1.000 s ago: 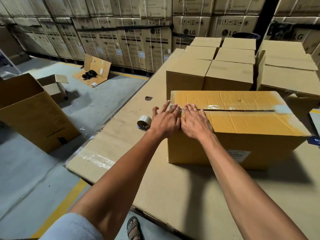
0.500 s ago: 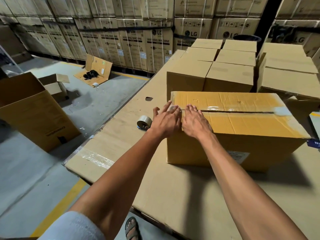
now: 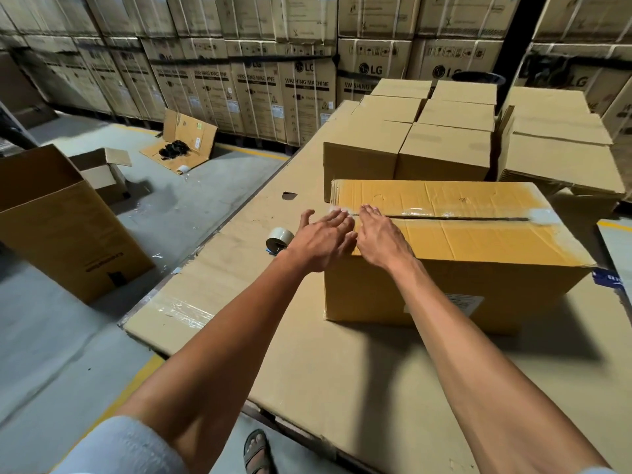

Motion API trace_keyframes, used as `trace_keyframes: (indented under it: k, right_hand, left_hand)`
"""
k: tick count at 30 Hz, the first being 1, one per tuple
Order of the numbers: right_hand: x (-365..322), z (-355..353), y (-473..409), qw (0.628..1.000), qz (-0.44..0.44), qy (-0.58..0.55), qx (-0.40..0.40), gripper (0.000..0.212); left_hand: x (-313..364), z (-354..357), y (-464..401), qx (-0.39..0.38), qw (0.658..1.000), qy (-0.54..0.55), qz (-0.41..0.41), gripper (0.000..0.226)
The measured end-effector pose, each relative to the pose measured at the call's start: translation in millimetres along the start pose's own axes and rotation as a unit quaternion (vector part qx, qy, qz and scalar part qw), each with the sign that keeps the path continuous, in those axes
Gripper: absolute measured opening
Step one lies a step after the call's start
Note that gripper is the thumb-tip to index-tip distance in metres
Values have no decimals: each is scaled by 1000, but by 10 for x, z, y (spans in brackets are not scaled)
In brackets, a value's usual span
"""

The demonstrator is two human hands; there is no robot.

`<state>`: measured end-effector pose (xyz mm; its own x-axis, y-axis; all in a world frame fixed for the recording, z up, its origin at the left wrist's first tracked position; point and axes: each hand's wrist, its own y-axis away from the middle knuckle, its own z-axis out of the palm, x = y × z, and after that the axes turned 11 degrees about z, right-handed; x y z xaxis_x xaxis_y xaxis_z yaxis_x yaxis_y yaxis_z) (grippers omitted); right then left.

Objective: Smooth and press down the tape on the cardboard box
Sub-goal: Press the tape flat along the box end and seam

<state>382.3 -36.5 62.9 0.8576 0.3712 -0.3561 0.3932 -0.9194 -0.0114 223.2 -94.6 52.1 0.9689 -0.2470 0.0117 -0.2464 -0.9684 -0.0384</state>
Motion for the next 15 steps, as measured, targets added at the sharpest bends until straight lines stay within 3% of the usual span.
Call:
trace_keyframes:
  k: [6, 9, 12, 15]
  right_hand:
    - [338, -212, 227, 992, 60, 37, 109, 52]
    - [654, -216, 261, 985, 83, 74, 134, 75]
    - [938, -178, 269, 984, 63, 129, 105, 99]
    - [1207, -176, 307, 975, 58, 176, 125, 109]
  left_hand:
    - [147, 46, -55, -16, 999, 5, 27, 107]
    - [56, -9, -125, -39, 997, -30, 56, 129]
    - [-58, -61, -234, -53, 996, -55, 54, 117]
    - [-79, -55, -363, -39, 996, -58, 46, 83]
